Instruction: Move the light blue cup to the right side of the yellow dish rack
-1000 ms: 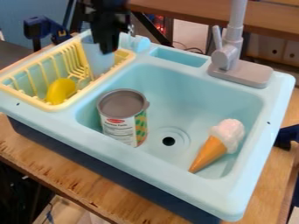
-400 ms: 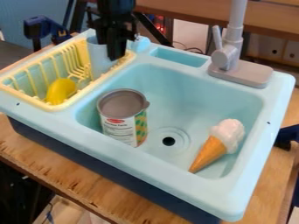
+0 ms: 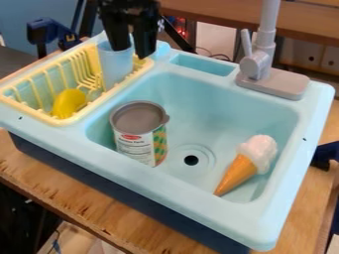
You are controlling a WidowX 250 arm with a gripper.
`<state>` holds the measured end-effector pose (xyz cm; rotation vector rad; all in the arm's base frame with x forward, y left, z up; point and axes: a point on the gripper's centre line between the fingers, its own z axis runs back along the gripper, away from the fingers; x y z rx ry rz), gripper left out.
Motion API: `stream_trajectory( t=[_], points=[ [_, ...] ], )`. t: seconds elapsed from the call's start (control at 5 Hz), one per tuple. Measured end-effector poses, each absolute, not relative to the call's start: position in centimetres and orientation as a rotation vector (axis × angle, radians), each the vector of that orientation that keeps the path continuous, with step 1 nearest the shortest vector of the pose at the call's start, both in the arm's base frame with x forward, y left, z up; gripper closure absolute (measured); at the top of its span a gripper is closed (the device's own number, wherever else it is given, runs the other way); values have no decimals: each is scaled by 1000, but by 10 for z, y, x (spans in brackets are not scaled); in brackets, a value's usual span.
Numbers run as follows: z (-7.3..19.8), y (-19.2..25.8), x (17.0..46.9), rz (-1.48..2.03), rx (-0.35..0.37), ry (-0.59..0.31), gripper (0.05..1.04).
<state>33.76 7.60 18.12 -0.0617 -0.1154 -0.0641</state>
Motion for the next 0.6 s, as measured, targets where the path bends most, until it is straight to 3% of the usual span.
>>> stream_trajectory(
  t=[0.2,0.6],
  points=[
    [197,81,331,-22,-69,-157,65],
    [218,89,295,29,26,-111,75]
  ],
)
